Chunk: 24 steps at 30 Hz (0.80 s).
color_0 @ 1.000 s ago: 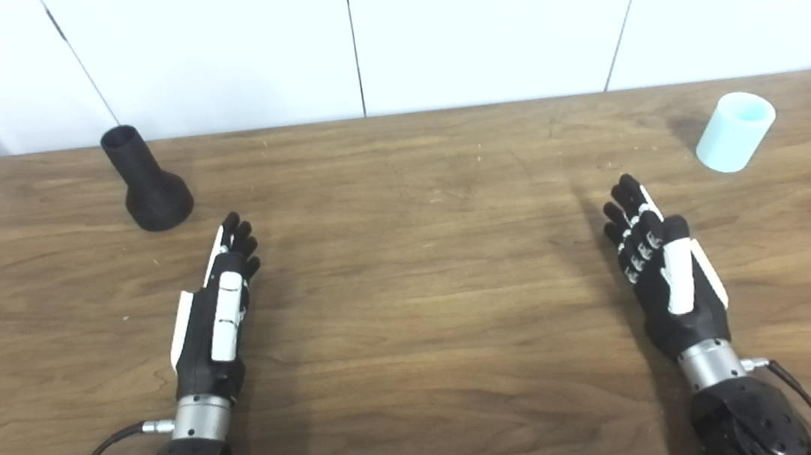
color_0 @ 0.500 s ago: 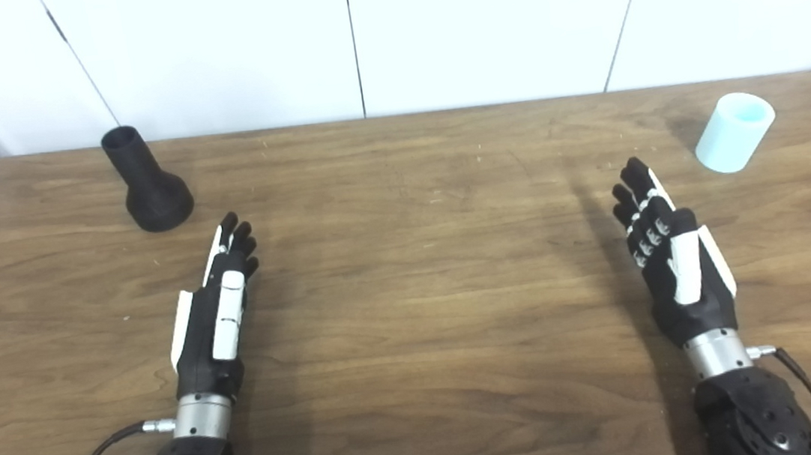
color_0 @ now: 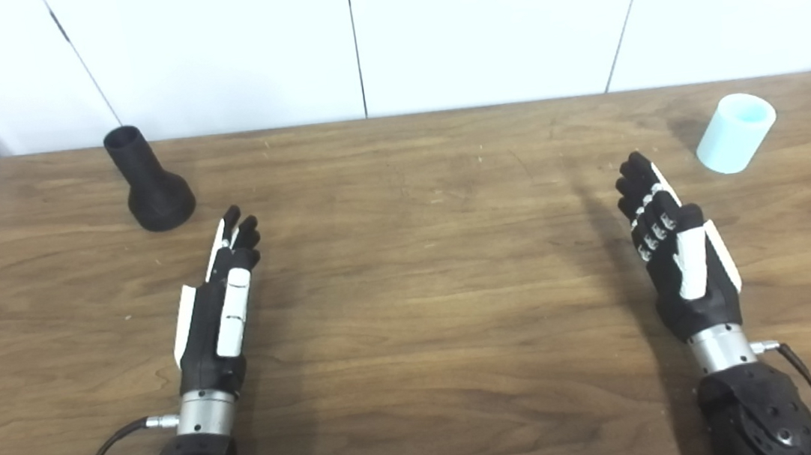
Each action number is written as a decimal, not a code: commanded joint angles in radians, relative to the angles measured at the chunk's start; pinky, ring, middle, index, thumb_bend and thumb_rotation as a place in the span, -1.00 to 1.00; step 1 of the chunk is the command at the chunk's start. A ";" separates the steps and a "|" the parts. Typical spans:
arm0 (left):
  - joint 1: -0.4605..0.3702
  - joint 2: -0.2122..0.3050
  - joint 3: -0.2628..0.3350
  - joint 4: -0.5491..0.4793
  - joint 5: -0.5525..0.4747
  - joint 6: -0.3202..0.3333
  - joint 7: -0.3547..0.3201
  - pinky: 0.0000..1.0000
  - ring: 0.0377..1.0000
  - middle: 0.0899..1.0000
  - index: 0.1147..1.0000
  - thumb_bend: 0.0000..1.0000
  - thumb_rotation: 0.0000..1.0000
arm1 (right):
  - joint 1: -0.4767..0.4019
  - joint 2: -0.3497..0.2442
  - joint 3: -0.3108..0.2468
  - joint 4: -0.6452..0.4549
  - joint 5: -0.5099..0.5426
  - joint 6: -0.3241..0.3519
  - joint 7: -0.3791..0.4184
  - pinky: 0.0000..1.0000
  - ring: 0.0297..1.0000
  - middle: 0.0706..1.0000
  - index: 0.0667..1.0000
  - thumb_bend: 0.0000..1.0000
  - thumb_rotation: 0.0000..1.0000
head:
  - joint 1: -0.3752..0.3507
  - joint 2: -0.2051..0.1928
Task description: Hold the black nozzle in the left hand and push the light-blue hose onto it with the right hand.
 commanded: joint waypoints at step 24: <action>0.002 -0.100 -0.040 0.136 0.018 -0.086 0.046 0.90 0.91 0.87 0.94 -0.02 0.88 | 0.001 -0.085 -0.059 0.306 0.112 -0.147 0.129 0.88 0.89 0.88 0.90 0.16 1.00 | 0.202 -0.161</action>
